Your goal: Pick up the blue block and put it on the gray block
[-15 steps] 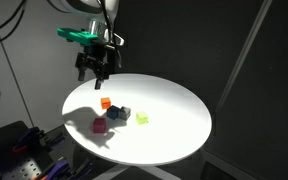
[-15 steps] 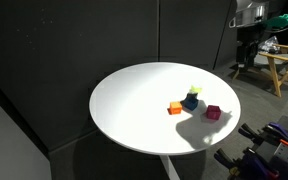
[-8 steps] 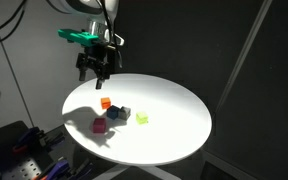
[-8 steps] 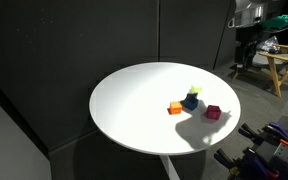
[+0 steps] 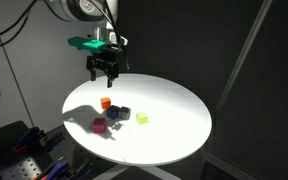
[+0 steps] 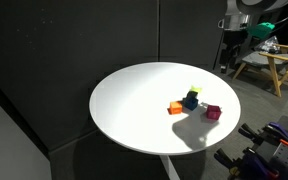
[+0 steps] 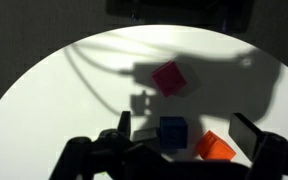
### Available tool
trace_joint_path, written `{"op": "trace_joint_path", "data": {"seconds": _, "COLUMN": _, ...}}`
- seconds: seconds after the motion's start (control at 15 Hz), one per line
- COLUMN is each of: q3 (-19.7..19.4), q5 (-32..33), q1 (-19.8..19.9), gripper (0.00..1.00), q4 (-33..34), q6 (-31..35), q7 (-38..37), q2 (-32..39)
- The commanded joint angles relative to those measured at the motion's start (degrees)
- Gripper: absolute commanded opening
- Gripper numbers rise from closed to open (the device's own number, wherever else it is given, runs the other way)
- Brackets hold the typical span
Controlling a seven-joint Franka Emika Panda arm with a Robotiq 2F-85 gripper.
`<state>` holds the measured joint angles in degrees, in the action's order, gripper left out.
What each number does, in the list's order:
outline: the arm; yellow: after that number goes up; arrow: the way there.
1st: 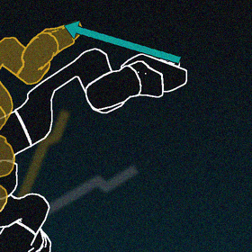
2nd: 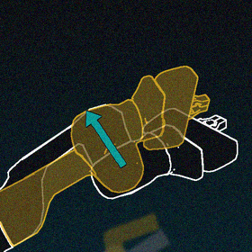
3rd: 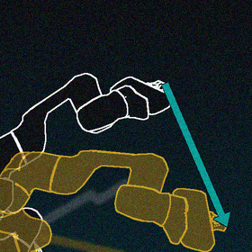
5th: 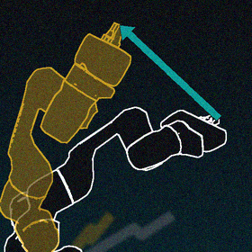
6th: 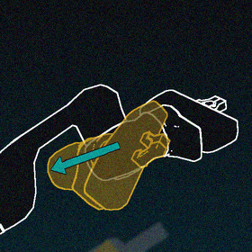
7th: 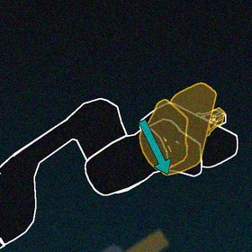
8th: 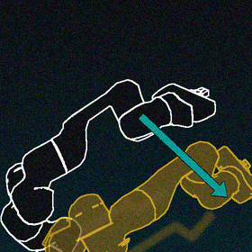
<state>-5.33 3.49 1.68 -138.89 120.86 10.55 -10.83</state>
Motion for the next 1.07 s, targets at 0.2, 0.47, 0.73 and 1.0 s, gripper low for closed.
{"op": "trace_joint_path", "data": {"seconds": 0.2, "q3": 0.50, "q5": -2.21, "q1": 0.43, "gripper": 1.00, "q4": 0.97, "q6": 7.71, "q7": -1.31, "q2": 6.60}}
{"op": "trace_joint_path", "data": {"seconds": 0.47, "q3": 1.36, "q5": -3.97, "q1": 0.07, "gripper": 1.00, "q4": 0.97, "q6": 10.35, "q7": -5.07, "q2": 9.24}}
{"op": "trace_joint_path", "data": {"seconds": 0.73, "q3": 2.76, "q5": -5.52, "q1": -0.49, "gripper": 1.00, "q4": 1.21, "q6": 12.24, "q7": -9.75, "q2": 10.98}}
{"op": "trace_joint_path", "data": {"seconds": 1.0, "q3": 2.93, "q5": -4.67, "q1": -0.14, "gripper": 1.00, "q4": -0.15, "q6": 11.91, "q7": -8.58, "q2": 10.73}}
